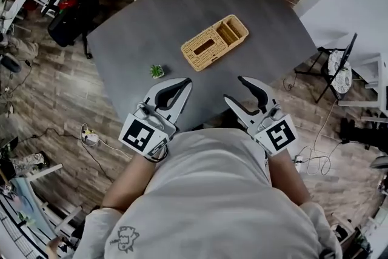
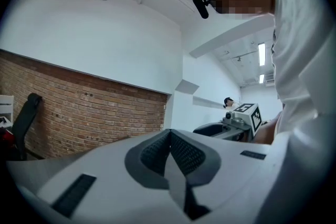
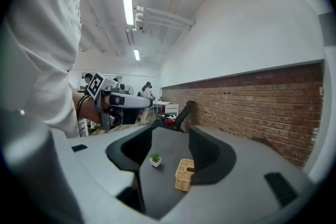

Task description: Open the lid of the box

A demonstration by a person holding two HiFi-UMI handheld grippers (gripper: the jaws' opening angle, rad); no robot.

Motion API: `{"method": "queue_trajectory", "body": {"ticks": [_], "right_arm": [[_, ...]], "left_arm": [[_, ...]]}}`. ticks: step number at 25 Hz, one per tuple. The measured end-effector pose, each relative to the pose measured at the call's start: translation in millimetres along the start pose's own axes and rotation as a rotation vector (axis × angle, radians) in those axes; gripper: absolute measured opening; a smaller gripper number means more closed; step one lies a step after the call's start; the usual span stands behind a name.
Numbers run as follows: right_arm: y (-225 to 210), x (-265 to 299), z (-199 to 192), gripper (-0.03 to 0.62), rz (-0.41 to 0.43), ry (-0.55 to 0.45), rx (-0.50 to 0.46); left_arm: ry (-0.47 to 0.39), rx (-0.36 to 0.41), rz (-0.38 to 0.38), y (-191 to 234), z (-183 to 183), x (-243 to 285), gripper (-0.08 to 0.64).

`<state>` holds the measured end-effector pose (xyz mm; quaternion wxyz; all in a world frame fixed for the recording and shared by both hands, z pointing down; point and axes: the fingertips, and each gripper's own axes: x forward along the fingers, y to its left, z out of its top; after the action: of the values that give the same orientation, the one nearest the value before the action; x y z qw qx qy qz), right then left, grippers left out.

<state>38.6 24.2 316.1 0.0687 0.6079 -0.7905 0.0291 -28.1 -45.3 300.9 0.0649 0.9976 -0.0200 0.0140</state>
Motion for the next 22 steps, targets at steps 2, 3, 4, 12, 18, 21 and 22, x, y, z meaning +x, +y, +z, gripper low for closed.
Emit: {"method": "queue_trajectory", "body": {"ticks": [2, 3, 4, 12, 18, 21, 22], "right_arm": [[-5, 9, -1, 0.227, 0.042, 0.005, -0.005], [-8, 13, -1, 0.227, 0.067, 0.003, -0.011], [-10, 18, 1, 0.227, 0.091, 0.0, -0.017], [-35, 45, -1, 0.227, 0.308, 0.012, -0.052], [-64, 55, -3, 0.225, 0.444, 0.017, -0.07], [-76, 58, -9, 0.225, 0.499, 0.021, -0.078], [-79, 59, -12, 0.225, 0.517, 0.027, -0.079]], "left_arm": [[-0.006, 0.0, 0.038, 7, 1, 0, 0.011], [-0.01, 0.0, 0.06, 10, 2, 1, 0.011], [-0.012, 0.0, 0.082, 13, 3, 1, 0.011], [-0.028, -0.012, 0.289, 30, 7, 9, 0.011], [-0.026, -0.033, 0.426, 39, 6, 27, 0.011], [-0.015, -0.04, 0.473, 37, 1, 34, 0.011], [-0.013, -0.041, 0.488, 36, 0, 36, 0.011]]}}
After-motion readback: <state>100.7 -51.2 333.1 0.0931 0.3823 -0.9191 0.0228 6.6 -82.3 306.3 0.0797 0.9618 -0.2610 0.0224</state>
